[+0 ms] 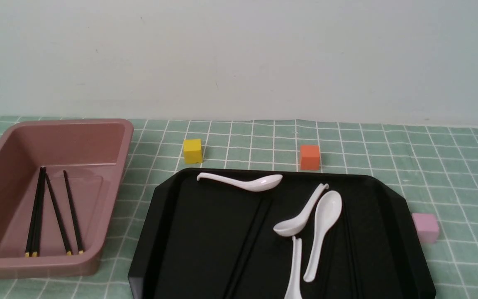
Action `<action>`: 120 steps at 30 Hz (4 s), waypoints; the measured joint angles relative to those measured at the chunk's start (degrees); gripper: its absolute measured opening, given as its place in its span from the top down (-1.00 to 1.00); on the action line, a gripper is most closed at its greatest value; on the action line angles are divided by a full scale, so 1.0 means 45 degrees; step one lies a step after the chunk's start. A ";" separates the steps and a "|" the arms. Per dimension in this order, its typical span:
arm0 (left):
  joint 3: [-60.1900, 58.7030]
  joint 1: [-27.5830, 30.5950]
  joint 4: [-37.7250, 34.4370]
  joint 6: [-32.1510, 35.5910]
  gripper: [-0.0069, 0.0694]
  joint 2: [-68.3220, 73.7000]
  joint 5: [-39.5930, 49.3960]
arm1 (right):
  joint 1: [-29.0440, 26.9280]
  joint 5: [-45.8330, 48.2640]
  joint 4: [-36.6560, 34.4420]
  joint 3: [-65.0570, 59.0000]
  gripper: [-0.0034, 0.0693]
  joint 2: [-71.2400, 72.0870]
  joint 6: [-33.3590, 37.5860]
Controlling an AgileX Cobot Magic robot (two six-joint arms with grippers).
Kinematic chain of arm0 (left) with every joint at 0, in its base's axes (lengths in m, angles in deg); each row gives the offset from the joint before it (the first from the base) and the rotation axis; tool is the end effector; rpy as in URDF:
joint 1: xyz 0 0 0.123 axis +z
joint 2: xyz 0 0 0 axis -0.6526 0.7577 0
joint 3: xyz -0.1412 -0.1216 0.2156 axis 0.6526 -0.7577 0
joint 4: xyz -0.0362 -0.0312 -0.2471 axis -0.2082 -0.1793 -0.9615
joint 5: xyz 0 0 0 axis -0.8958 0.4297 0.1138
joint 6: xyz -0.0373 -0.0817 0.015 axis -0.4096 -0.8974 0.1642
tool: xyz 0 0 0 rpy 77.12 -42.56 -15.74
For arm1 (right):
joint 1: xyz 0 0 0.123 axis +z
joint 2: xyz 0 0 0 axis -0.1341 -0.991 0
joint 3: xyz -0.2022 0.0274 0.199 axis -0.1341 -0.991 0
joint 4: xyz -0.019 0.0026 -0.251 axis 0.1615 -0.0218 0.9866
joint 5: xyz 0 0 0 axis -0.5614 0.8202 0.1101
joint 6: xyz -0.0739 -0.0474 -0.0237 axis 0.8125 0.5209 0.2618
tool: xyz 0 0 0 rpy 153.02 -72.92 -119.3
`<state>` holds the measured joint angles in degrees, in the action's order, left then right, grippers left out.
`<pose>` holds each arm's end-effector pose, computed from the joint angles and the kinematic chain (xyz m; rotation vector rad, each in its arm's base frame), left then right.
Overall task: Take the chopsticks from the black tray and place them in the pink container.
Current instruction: 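Reach over to the black tray and grasp a pair of chopsticks with the left gripper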
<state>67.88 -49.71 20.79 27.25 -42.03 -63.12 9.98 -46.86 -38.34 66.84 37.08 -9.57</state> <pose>0.0515 -0.0103 0.1697 -0.1038 1.8916 -0.3237 0.0527 -0.0002 0.1748 0.0509 1.8554 0.0562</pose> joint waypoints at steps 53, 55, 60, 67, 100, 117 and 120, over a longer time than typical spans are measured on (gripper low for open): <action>0.4216 0.0000 -1.0042 -0.2493 0.85 0.2234 0.0329 | 0.0000 0.0000 0.0000 0.0000 0.25 0.0000 0.0000; 0.5421 0.0000 -0.8854 -0.2251 0.85 0.3936 0.1891 | 0.0000 0.0000 0.0000 0.0000 0.25 0.0000 0.0000; 0.7863 0.0000 -0.5842 -0.2233 0.85 0.8390 0.6578 | 0.0000 0.0000 0.0000 0.0000 0.25 0.0000 0.0000; 0.9151 -0.0554 -0.5051 -0.0645 0.85 1.3877 0.9413 | 0.0000 0.0000 0.0000 0.0000 0.25 0.0000 0.0000; 1.6506 -0.7478 0.1168 -0.2751 -0.18 2.4710 0.6356 | 0.0000 0.0000 0.0000 0.0000 0.25 0.0000 0.0000; 1.6737 -0.7478 0.1463 -0.2720 -0.08 2.5592 0.5639 | 0.0000 0.0000 0.0000 0.0000 0.25 0.0000 0.0000; 1.6795 -0.7504 0.1368 -0.2720 0.16 2.5619 0.5664 | 0.0000 0.0000 0.0000 0.0000 0.25 0.0000 0.0000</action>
<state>143.46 -83.48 26.95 15.01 73.26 -37.63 9.98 -46.86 -38.34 66.84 37.08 -9.57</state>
